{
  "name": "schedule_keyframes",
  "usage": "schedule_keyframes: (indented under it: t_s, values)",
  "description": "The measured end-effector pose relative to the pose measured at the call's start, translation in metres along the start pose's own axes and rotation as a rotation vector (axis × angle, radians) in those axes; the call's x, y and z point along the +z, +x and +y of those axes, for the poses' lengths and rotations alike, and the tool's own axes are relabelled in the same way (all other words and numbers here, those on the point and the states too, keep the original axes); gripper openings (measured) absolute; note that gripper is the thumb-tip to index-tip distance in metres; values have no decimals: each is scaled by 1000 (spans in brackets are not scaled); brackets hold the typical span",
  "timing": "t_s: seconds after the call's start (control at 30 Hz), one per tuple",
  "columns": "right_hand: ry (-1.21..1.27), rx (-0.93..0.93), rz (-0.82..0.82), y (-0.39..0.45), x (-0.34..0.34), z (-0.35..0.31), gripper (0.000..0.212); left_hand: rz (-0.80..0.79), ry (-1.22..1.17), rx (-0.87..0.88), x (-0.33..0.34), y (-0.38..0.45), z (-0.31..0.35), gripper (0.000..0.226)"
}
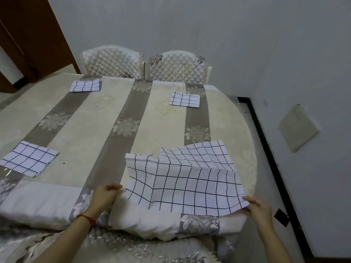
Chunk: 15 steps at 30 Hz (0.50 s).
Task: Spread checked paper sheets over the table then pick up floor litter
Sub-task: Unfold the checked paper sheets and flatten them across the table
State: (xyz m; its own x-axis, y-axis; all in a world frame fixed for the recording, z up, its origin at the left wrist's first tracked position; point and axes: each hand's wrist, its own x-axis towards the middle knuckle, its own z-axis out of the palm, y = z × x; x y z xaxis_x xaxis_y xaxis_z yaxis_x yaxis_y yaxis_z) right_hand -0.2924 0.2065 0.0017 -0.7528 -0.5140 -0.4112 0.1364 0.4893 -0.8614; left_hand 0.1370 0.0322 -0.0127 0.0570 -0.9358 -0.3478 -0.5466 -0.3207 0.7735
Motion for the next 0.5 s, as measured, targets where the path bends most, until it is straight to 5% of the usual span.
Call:
schedule_keyframes:
  t_s: [0.27,0.4,0.5]
  values:
    - [-96,-30,196,21,-12,-1,28,56,-192,-23,3,11,32,41]
    - [-214,-189,59,28,1,-28,23,-15,-213,43,6,18,67,62]
    - [-324,-319,-91,32,25,-44,27,-59,-316,38,9,27,91,57]
